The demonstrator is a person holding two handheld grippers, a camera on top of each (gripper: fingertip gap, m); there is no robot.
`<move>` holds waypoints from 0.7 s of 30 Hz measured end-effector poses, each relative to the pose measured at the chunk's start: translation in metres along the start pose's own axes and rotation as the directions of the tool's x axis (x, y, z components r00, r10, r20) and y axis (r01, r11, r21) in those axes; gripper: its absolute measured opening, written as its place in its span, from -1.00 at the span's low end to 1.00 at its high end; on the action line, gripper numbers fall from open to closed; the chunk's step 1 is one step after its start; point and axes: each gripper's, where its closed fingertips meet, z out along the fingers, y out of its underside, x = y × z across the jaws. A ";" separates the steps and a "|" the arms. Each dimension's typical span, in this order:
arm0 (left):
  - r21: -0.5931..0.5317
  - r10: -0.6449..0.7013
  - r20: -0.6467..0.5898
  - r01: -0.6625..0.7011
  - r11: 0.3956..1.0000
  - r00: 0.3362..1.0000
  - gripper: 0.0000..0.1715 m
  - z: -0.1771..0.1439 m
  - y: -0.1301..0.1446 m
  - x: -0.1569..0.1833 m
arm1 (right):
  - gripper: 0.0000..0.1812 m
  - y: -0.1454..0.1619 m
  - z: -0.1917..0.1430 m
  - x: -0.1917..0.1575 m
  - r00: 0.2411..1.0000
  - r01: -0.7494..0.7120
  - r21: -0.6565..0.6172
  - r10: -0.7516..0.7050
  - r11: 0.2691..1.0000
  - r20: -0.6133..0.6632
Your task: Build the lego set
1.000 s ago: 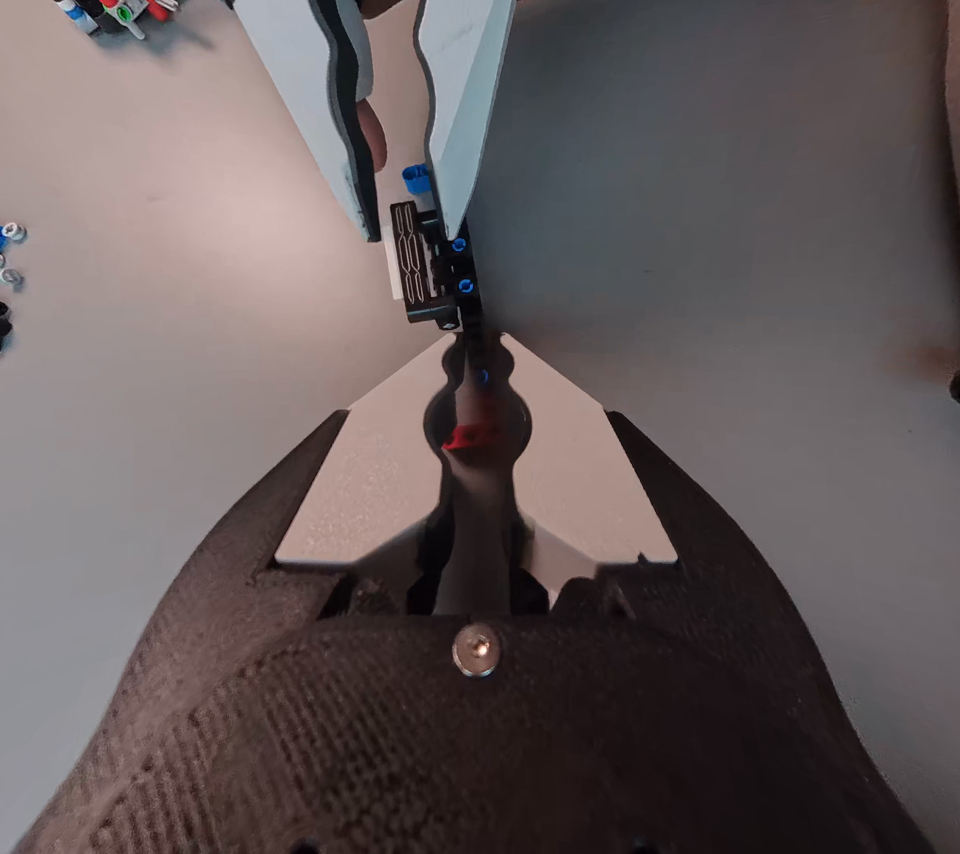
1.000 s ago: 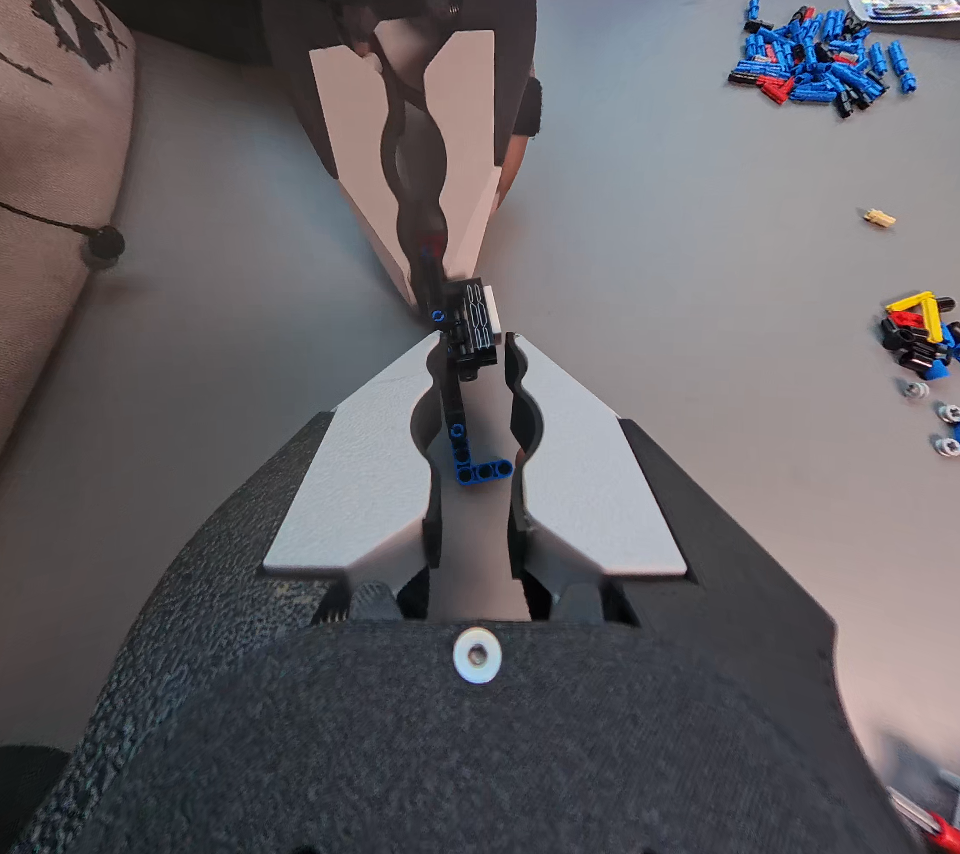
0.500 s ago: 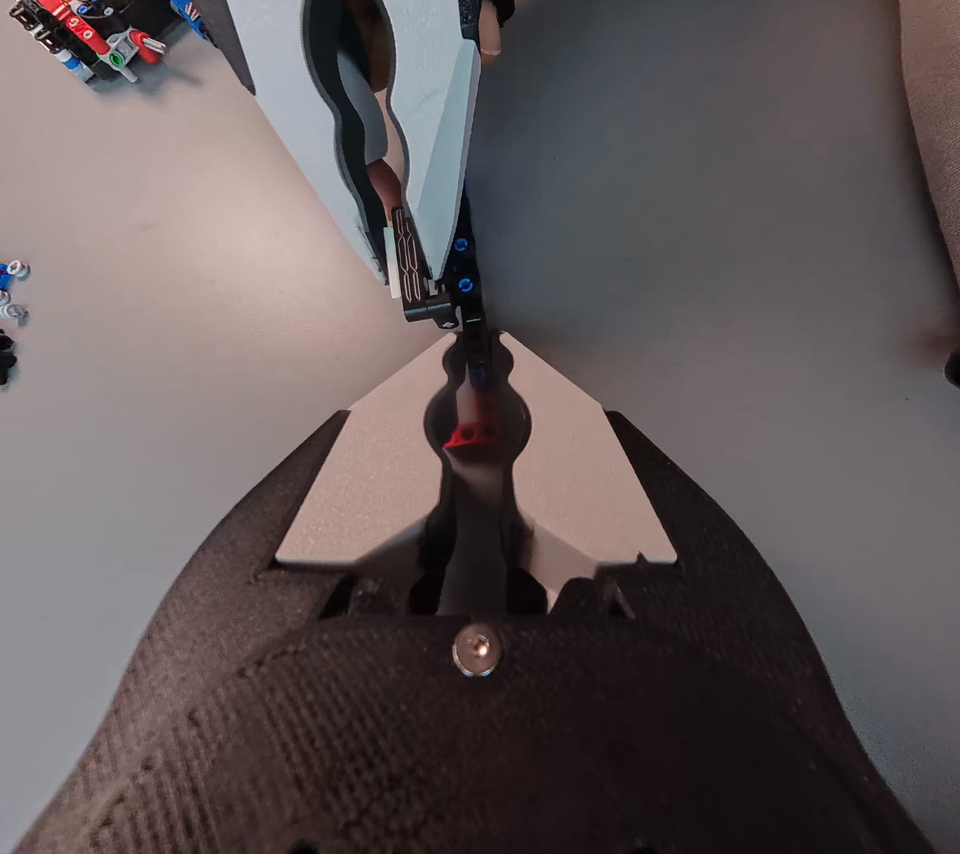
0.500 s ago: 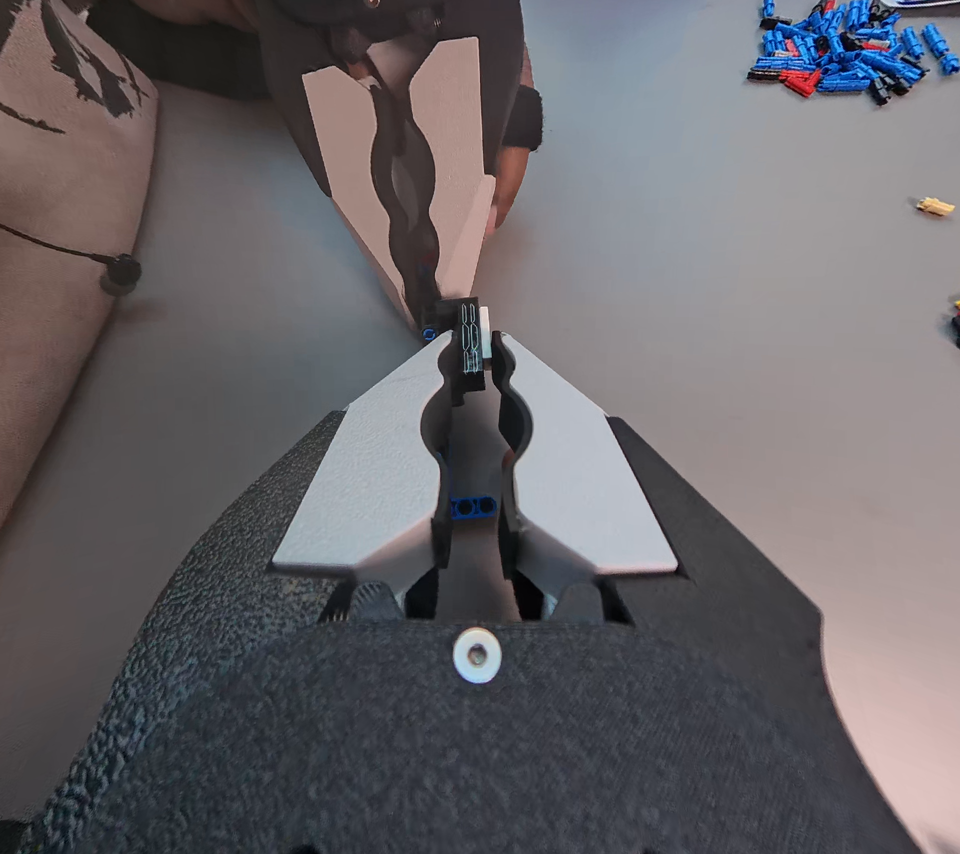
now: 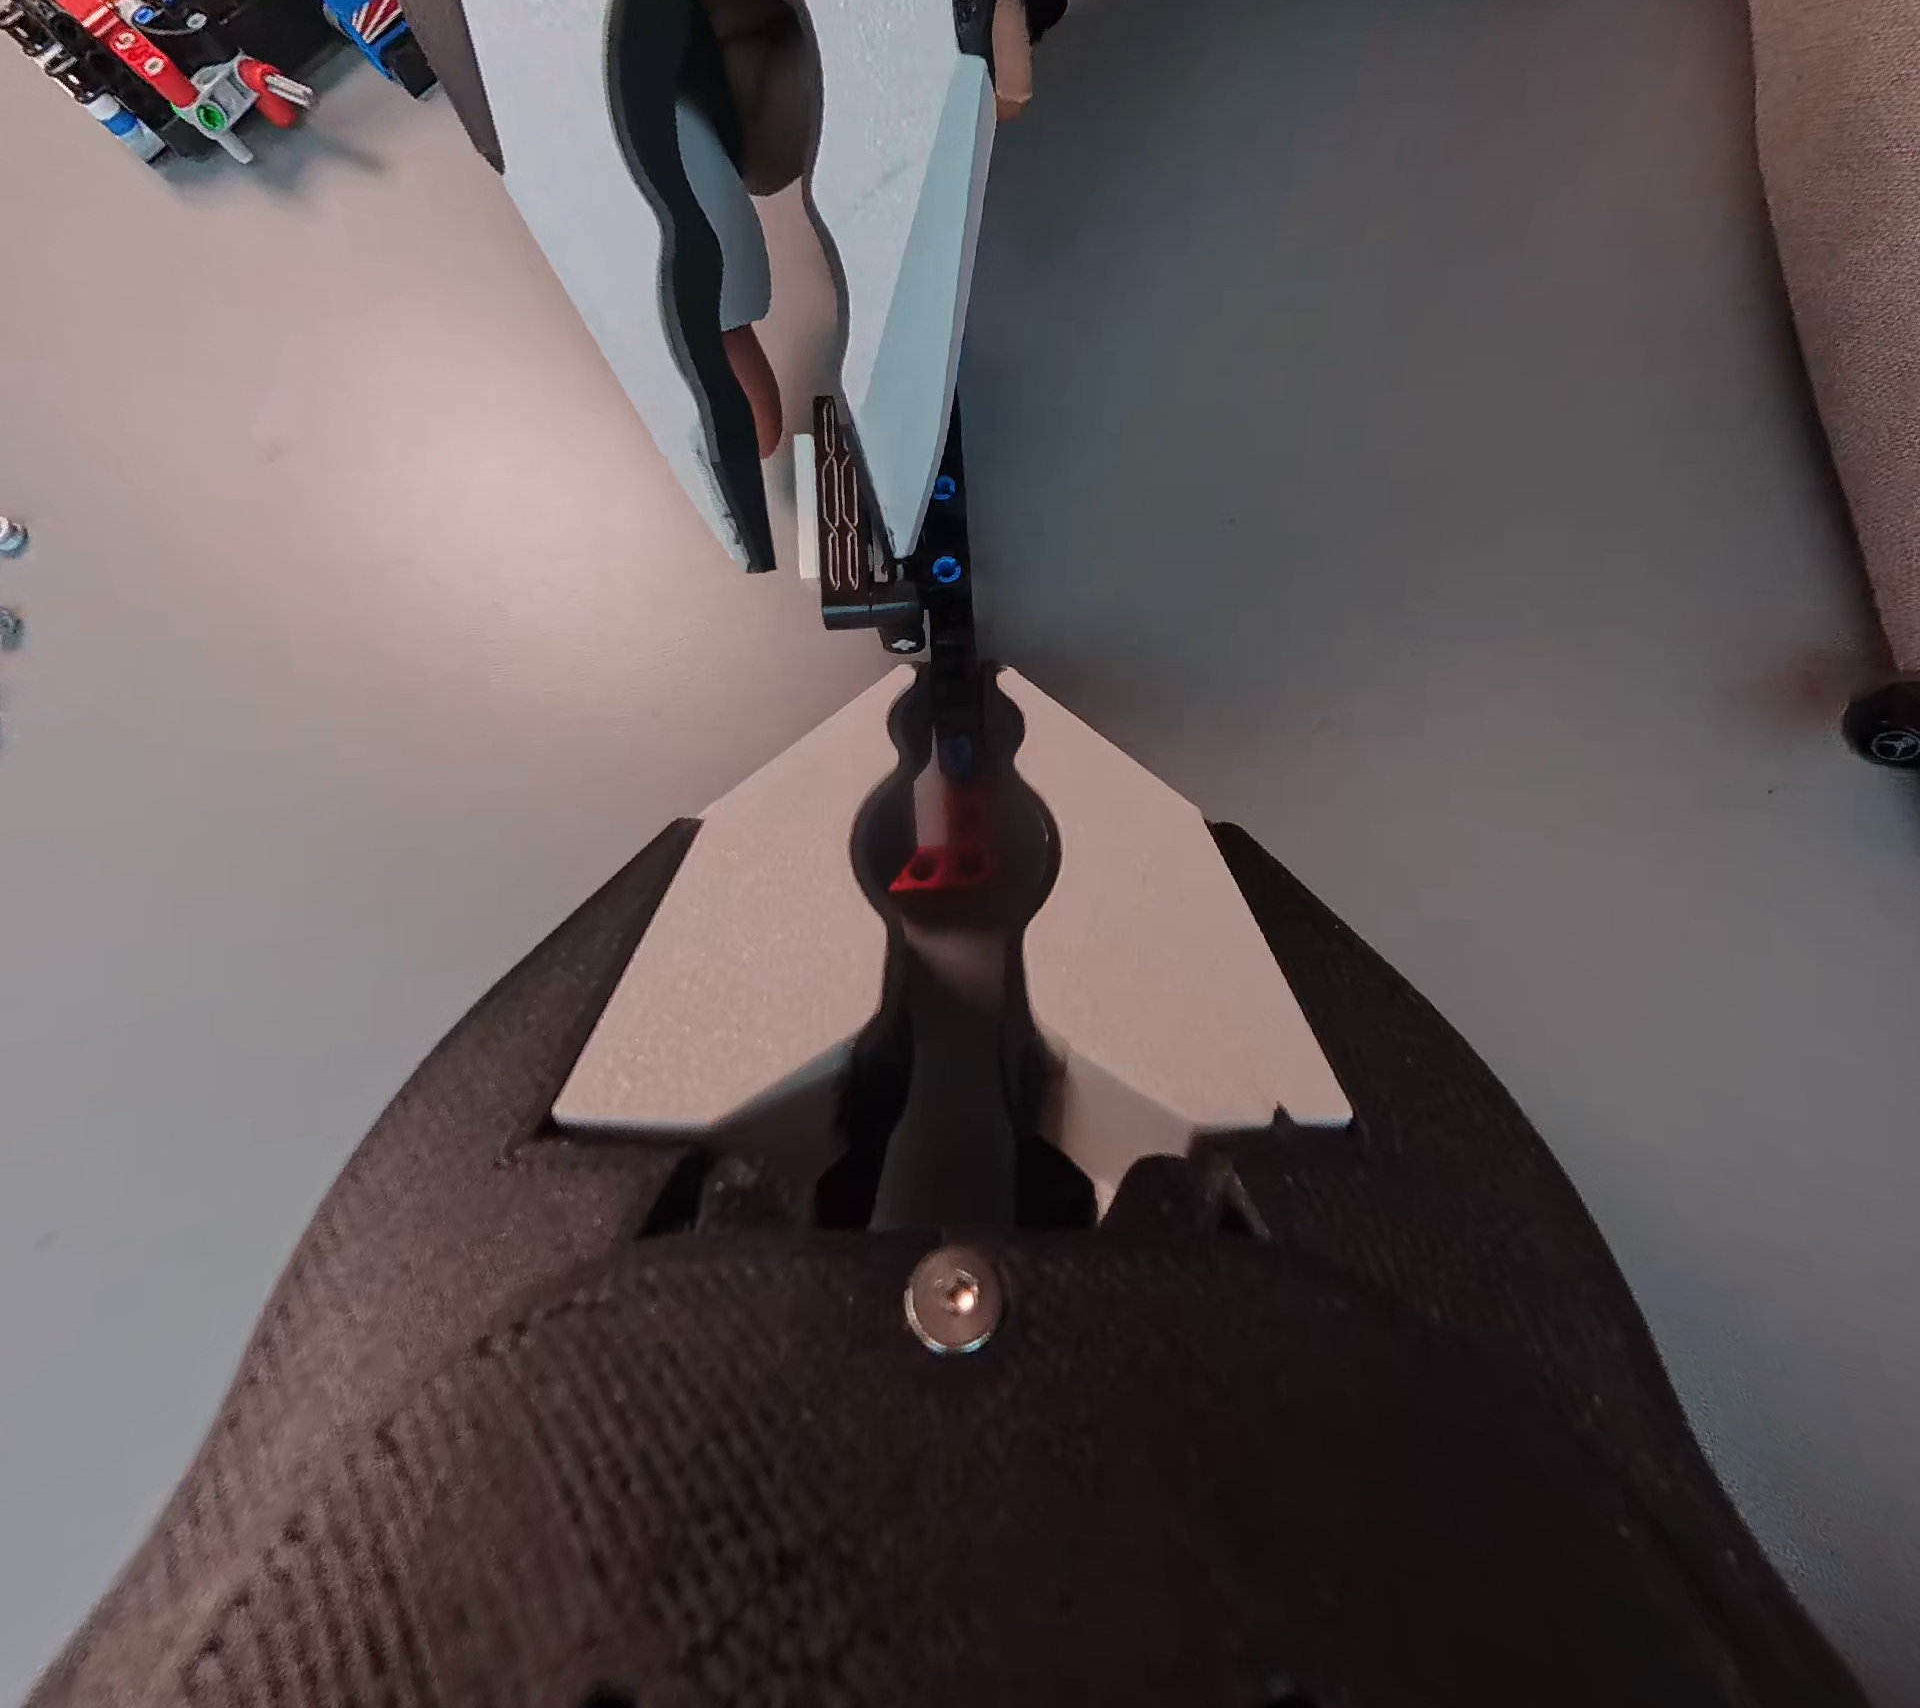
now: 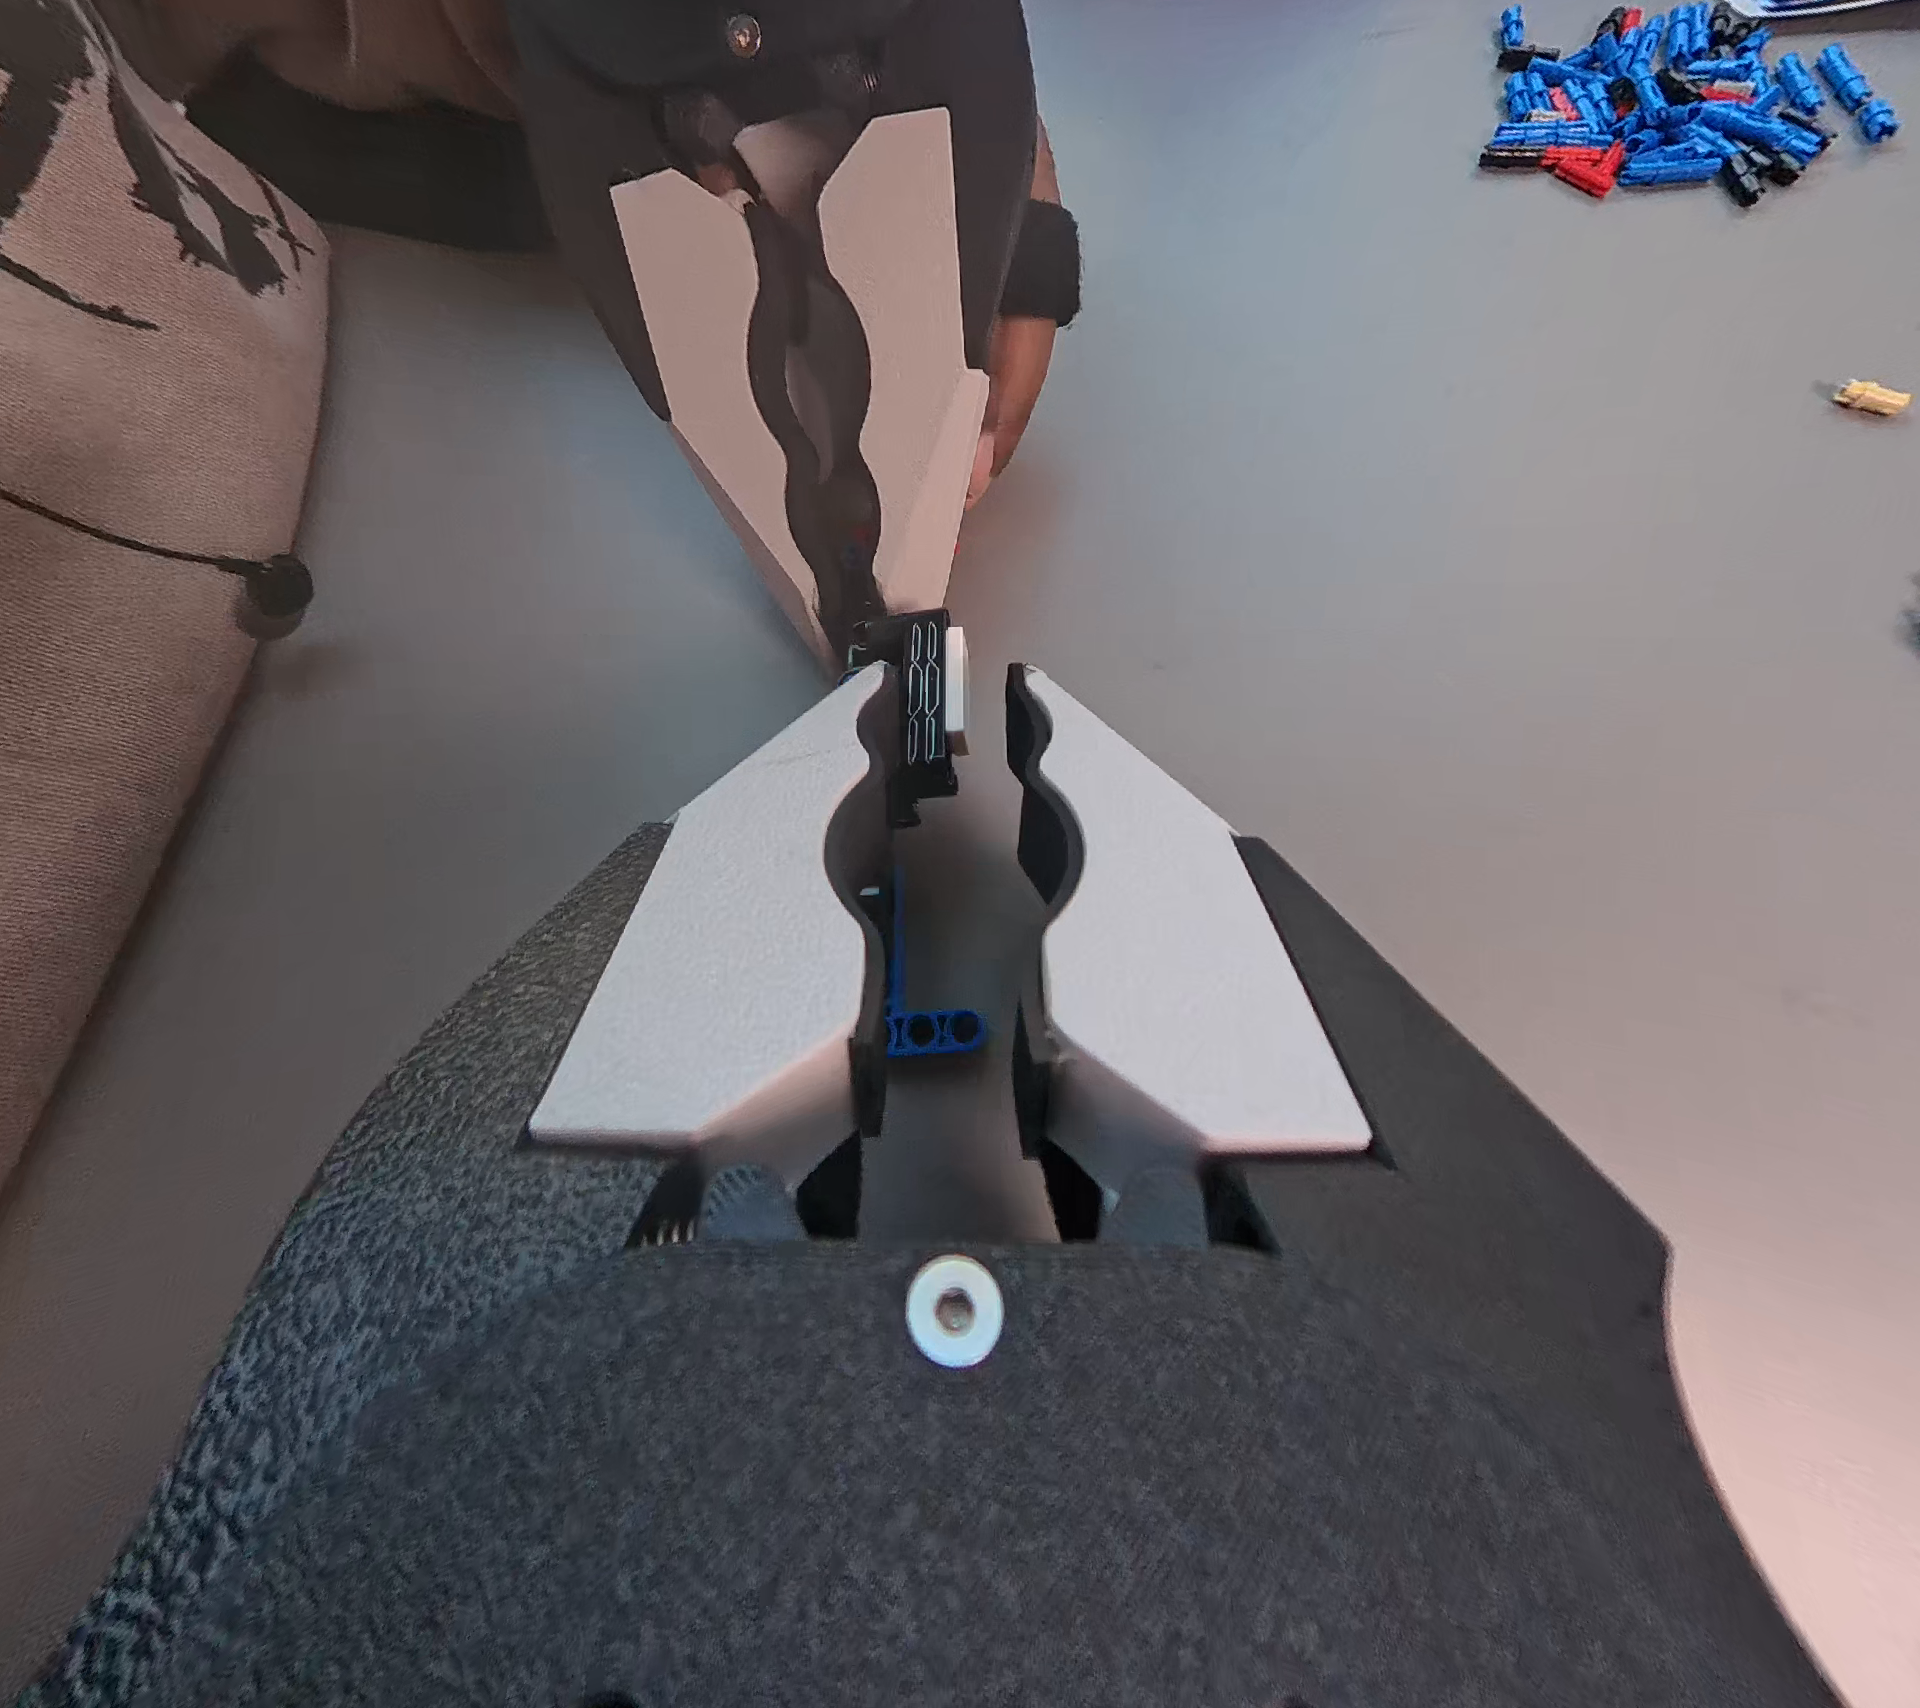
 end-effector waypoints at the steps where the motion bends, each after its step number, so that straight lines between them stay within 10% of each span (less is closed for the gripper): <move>1: 0.000 0.003 -0.002 -0.003 1.000 1.000 -0.91 0.000 0.000 0.000 | -0.80 -0.001 0.000 -0.001 1.000 0.000 0.006 0.000 1.000 0.006; 21: 0.046 -0.144 -0.012 0.144 0.989 0.990 -0.83 -0.001 -0.008 -0.008 | -0.90 -0.007 0.000 0.001 1.000 -0.002 0.088 0.003 0.996 -0.010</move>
